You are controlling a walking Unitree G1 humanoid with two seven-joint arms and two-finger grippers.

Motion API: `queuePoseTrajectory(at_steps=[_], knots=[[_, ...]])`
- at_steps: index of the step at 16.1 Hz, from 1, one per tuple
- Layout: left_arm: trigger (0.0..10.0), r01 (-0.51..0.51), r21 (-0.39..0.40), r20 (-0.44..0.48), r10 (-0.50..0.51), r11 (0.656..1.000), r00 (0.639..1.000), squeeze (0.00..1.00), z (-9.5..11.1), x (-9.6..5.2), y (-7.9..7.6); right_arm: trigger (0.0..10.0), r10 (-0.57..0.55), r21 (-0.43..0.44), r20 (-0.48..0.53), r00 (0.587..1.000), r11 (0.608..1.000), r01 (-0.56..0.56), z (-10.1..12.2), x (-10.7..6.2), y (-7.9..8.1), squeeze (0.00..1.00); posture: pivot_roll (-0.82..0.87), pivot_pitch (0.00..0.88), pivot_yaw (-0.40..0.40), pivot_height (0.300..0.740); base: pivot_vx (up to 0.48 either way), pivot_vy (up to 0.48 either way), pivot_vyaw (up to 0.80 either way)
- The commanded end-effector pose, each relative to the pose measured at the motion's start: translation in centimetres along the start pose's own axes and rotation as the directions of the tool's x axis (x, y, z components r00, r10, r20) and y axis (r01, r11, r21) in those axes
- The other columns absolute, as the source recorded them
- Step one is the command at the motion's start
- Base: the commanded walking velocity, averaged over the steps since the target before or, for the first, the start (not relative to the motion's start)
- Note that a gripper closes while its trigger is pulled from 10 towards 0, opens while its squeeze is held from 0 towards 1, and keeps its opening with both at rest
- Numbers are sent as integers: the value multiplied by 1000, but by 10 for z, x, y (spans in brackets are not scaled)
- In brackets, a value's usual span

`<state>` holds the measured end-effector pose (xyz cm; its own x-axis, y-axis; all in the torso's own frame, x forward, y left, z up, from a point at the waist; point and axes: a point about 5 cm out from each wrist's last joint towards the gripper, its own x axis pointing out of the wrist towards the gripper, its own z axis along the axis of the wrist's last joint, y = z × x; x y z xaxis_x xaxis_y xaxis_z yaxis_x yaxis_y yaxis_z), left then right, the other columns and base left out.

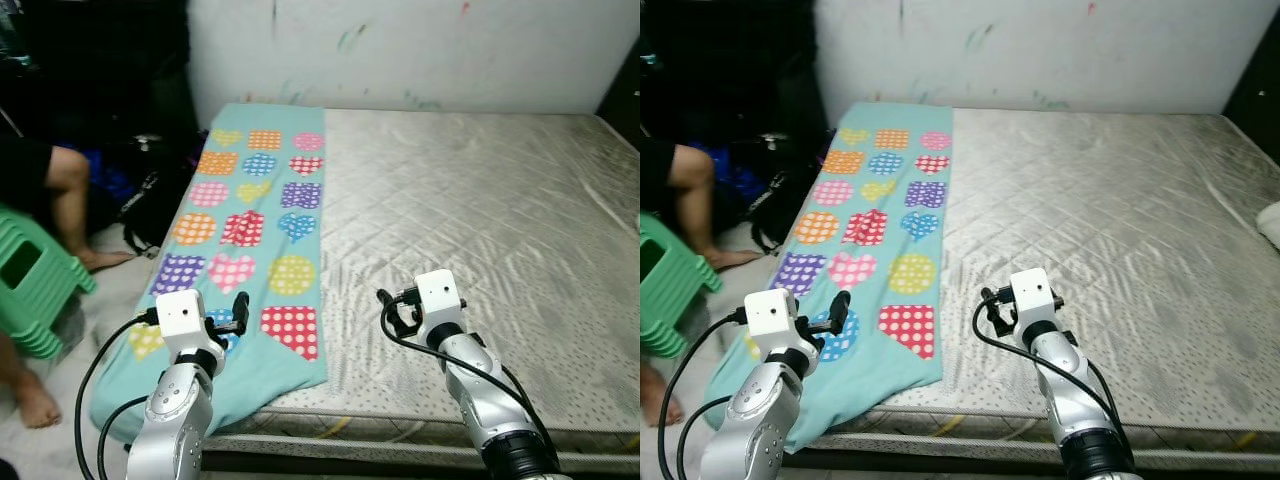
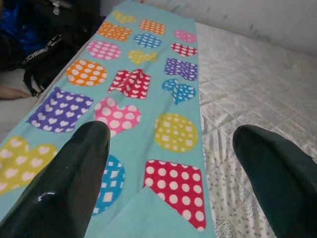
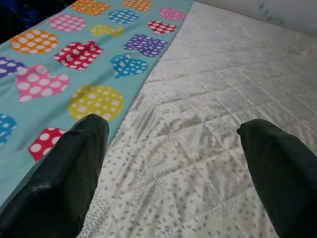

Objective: Clean up the room

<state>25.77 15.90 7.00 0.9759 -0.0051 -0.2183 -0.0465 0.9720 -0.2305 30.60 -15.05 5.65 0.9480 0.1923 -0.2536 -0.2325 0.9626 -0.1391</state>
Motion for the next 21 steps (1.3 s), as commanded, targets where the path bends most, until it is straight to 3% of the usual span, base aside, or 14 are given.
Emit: queuePoseTrajectory(at_steps=[1, 7, 18, 21], knots=[[10000, -3, 5, 4, 3, 1000, 1000, 0, 3, 0, 3, 10000, 4, 12, 8, 1000, 1000, -4, 2, 1, 2, 0, -72, 0, -29, 740, 0, 480, 0], [10000, 11, 15, 5, -11, 1000, 1000, 0, 3, 0, 0, 10000, 0, 13, 3, 1000, 1000, 0, 1, 0, 0, 0, -75, 0, -28, 740, 0, 452, 0], [10000, 65, 13, 16, -65, 998, 998, 0, 5, 0, -3, 10000, -4, 5, 2, 1000, 1000, 4, 1, 1, 0, 0, -79, 0, -26, 740, 0, 0, 0], [10000, 75, 11, 23, -75, 997, 997, 0, 6, 0, -4, 10000, -4, 8, 0, 1000, 1000, 4, 1, 1, 0, 0, -79, 0, -27, 740, 296, 0, 0]])
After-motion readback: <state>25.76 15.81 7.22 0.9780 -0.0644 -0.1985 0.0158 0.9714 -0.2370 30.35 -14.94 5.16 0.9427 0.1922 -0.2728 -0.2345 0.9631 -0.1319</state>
